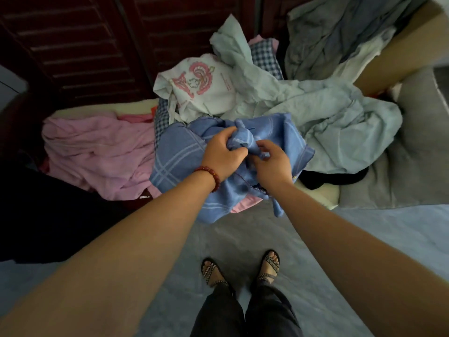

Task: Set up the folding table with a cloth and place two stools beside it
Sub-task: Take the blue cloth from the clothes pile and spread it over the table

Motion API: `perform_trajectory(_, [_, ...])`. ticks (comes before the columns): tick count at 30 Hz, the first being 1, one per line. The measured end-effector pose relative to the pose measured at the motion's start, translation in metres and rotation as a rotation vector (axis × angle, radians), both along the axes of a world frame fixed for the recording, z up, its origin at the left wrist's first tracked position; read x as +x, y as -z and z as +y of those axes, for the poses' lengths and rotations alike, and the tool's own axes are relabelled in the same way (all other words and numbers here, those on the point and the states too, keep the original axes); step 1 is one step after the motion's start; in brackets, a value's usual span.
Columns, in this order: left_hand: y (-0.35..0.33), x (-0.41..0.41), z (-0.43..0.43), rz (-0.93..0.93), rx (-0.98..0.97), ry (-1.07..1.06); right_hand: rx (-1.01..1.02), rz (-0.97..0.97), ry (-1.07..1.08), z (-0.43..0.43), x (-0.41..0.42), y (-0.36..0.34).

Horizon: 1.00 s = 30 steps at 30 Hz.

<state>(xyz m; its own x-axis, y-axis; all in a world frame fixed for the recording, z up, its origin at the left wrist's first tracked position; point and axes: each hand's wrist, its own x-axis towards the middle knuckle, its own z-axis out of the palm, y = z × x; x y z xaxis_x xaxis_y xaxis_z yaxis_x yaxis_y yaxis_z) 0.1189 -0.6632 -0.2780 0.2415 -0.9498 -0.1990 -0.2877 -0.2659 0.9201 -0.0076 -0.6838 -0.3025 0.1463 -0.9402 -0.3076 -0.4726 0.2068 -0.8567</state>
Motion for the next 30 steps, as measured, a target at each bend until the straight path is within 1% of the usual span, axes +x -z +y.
perform_trajectory(5, [-0.028, -0.019, 0.002, -0.061, -0.021, 0.056, 0.006, 0.007, 0.070, 0.004, -0.024, -0.025])
perform_trajectory(13, [-0.061, -0.054, -0.002, -0.176, -0.105, 0.291, -0.030, 0.037, 0.246, 0.020, -0.077, -0.062])
perform_trajectory(20, [-0.082, -0.084, 0.007, -0.227, -0.209, 0.474, -0.074, 0.044, 0.479, 0.067, -0.110, -0.077])
perform_trajectory(25, [-0.093, -0.109, 0.013, -0.198, -0.253, 0.623, -0.065, -0.006, 0.666, 0.103, -0.131, -0.090])
perform_trajectory(27, [-0.098, -0.123, 0.017, -0.126, -0.269, 0.654, -0.077, -0.041, 0.721, 0.116, -0.141, -0.098])
perform_trajectory(30, [-0.103, -0.147, 0.024, -0.040, -0.271, 0.644, -0.118, -0.073, 0.811, 0.131, -0.157, -0.108])
